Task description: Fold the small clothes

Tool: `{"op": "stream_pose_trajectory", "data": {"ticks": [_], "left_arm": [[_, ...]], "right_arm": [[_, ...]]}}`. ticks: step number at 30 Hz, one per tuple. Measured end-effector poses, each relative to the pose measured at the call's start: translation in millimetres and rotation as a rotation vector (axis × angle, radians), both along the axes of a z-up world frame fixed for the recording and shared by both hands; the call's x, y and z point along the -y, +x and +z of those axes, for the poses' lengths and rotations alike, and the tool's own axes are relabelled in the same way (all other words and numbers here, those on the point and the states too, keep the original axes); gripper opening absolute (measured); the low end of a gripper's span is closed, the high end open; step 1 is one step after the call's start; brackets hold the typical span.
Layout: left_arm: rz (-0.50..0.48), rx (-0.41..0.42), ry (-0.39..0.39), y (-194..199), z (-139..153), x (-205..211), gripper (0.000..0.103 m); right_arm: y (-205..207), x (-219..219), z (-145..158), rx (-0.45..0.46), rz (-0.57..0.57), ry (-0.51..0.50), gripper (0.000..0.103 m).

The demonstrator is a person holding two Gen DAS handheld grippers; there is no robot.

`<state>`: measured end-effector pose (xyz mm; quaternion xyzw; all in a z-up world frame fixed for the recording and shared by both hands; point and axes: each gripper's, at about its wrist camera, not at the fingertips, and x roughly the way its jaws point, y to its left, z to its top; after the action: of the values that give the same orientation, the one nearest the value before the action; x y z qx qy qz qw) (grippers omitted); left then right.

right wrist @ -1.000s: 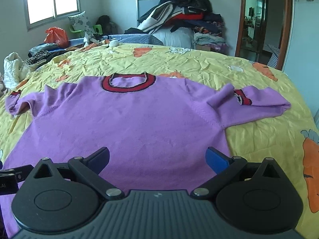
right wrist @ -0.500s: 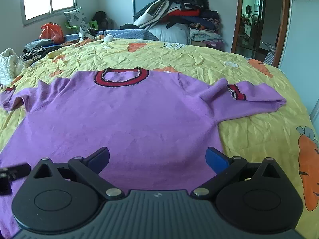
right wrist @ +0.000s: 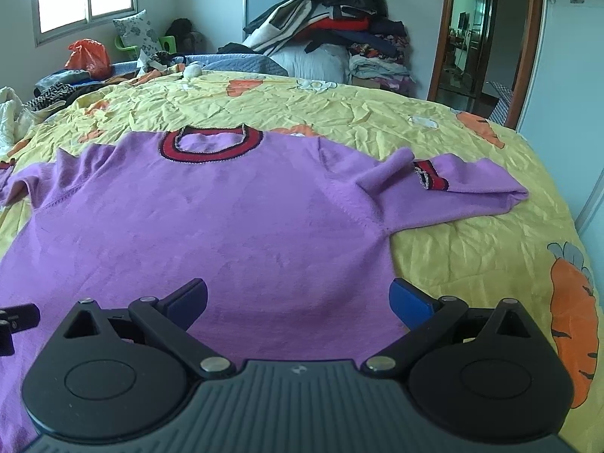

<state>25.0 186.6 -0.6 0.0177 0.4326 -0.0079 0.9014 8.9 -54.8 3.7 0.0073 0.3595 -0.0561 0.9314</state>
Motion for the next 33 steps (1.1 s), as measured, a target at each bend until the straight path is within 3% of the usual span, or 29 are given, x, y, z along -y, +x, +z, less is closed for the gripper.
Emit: {"op": "stream_pose_trajectory", "data": {"ticks": [6, 10, 14, 21, 25, 28, 33], "left_arm": [[-0.008, 0.054, 0.013, -1.4, 2.2, 9.2, 0.103], [0.002, 0.135, -0.142, -4.9, 7.8, 0.9, 0.103], [-0.035, 0.064, -0.067, 2.3, 6.4, 14.2, 0.103], [0.026, 0.097, 0.086, 8.5, 9.3, 16.1, 0.103], [0.085, 0.097, -0.021, 12.5, 7.4, -7.9, 0.103], [0.094, 0.102, -0.028, 16.6, 4.8, -12.2, 0.103], [0.018, 0.104, -0.037, 23.4, -3.1, -2.4, 0.103]], "right_arm": [[4.9, 9.7, -1.6, -0.002, -0.009, -0.004, 0.103], [6.4, 18.6, -1.8, -0.003, -0.015, 0.011, 0.103], [6.9, 19.8, -0.1, 0.000, -0.011, -0.007, 0.103], [9.7, 19.3, 1.4, 0.011, 0.009, -0.052, 0.103], [15.6, 23.4, 2.0, 0.037, 0.035, -0.087, 0.103], [25.5, 34.4, -0.2, 0.055, 0.051, -0.107, 0.103], [42.4, 82.6, -12.4, 0.148, 0.049, -0.169, 0.103]]}}
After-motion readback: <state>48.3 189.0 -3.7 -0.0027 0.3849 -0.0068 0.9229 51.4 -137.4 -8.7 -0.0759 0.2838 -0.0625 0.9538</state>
